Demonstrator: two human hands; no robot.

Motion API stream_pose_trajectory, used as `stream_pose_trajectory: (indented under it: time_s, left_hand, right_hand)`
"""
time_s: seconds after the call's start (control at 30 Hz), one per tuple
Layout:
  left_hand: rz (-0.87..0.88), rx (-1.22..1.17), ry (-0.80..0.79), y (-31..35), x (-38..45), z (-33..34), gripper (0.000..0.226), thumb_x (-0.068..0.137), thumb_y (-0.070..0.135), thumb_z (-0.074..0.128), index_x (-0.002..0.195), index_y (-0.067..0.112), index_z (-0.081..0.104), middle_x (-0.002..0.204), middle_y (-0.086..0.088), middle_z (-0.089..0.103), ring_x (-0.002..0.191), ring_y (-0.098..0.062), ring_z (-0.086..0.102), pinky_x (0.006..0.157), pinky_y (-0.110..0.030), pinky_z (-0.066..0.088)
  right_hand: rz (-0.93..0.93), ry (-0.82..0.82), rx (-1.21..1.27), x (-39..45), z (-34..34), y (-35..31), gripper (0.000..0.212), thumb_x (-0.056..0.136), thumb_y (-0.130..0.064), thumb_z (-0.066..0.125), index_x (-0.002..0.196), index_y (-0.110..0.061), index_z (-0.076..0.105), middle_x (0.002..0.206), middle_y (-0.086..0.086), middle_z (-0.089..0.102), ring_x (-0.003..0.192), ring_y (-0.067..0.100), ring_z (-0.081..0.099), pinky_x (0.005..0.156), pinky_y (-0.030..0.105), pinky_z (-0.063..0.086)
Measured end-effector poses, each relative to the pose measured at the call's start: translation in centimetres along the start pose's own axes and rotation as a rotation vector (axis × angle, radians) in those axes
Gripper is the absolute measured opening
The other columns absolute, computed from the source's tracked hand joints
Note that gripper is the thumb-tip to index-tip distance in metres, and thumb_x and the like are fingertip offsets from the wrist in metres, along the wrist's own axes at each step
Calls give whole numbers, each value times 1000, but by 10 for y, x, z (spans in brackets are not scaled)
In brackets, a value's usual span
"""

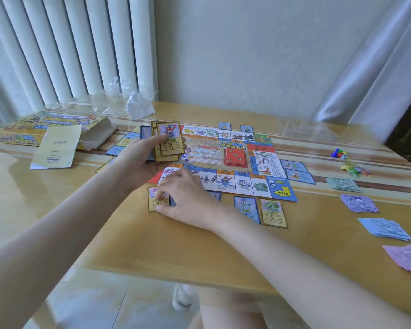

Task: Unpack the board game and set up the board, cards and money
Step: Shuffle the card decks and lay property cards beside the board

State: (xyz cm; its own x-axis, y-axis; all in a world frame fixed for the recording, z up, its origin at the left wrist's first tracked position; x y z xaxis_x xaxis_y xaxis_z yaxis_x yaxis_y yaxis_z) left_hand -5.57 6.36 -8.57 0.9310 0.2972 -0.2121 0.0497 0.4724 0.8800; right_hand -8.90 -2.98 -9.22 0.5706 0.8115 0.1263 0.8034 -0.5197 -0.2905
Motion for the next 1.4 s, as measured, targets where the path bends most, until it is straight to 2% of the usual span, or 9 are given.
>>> stream_pose_trajectory:
  time_s: [0.23, 0.37, 0.5, 0.6, 0.7, 0.8, 1.0, 1.27, 1.4]
  left_hand:
    - [-24, -17, -17, -2, 0, 5, 25, 88, 12, 60, 110, 1, 56, 80, -13, 72, 70, -23, 72, 53, -29, 56]
    - [-30, 6, -24, -3, 0, 8, 31, 88, 13, 61, 116, 0, 55, 104, -18, 69, 86, -26, 70, 61, -32, 58]
    - [-36, 36, -48, -4, 0, 9, 35, 88, 15, 60, 119, 0, 54, 110, -20, 67, 94, -28, 68, 65, -32, 59]
    - [-34, 41, -33, -4, 1, 8, 33, 88, 14, 61, 117, -1, 55, 103, -18, 69, 88, -26, 70, 69, -34, 59]
    - [-32, 38, -29, -6, 1, 10, 23, 88, 14, 60, 107, 1, 58, 89, -15, 72, 75, -24, 71, 68, -34, 59]
    - [-37, 33, -39, -8, 2, 13, 22, 89, 14, 59, 107, 1, 58, 91, -15, 72, 77, -24, 72, 70, -34, 59]
    - [-33, 33, -24, -3, 1, 14, 17, 89, 14, 60, 102, 2, 58, 90, -14, 72, 79, -24, 72, 71, -33, 59]
    - [-26, 50, -17, 0, 1, 11, 24, 88, 14, 61, 108, 2, 57, 106, -18, 68, 96, -29, 68, 86, -38, 54]
    - [-12, 49, -50, 2, 0, 14, 23, 90, 14, 58, 109, 0, 59, 101, -17, 70, 90, -25, 70, 81, -36, 57]
  right_hand:
    - [110, 50, 101, 0, -1, 0, 34, 86, -37, 62, 112, -16, 54, 118, 1, 58, 119, 23, 34, 94, 38, 27]
    - [177, 137, 123, -1, -3, 2, 45, 81, -41, 66, 116, -16, 52, 114, 0, 60, 115, 22, 37, 92, 38, 30]
    - [243, 179, 92, 0, -3, 3, 46, 80, -44, 67, 114, -17, 53, 113, -1, 59, 113, 22, 39, 89, 37, 29]
    - [267, 175, 42, 3, -4, 6, 45, 80, -46, 66, 112, -16, 54, 113, 0, 59, 113, 24, 38, 83, 37, 26]
    - [284, 156, 108, 1, -5, 13, 50, 79, -44, 68, 117, -16, 52, 114, 0, 59, 115, 23, 39, 88, 38, 28]
    - [285, 143, 150, -1, -5, 15, 54, 79, -42, 69, 121, -15, 50, 114, -1, 60, 115, 22, 39, 90, 39, 29]
    - [265, 150, 190, 0, -4, 12, 53, 79, -39, 70, 122, -16, 50, 116, 0, 60, 117, 23, 40, 88, 38, 28]
    - [235, 158, 158, 0, -2, 8, 49, 80, -39, 68, 121, -17, 50, 115, 0, 60, 116, 23, 40, 92, 39, 27]
    - [269, 265, 334, -5, -22, 20, 37, 83, -36, 67, 112, -15, 56, 109, -2, 62, 113, 21, 43, 93, 38, 29]
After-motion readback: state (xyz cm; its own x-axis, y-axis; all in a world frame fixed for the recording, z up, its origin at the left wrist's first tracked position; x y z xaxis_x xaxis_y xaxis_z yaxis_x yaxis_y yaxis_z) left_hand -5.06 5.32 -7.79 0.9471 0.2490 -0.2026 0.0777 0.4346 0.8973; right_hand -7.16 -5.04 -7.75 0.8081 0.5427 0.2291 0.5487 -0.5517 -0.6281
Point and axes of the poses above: each hand's wrist, its own x-axis towards the middle knuckle, its own z-axis out of the palm, y = z × x, the point moved 8 cm from there along x, towards the middle knuckle
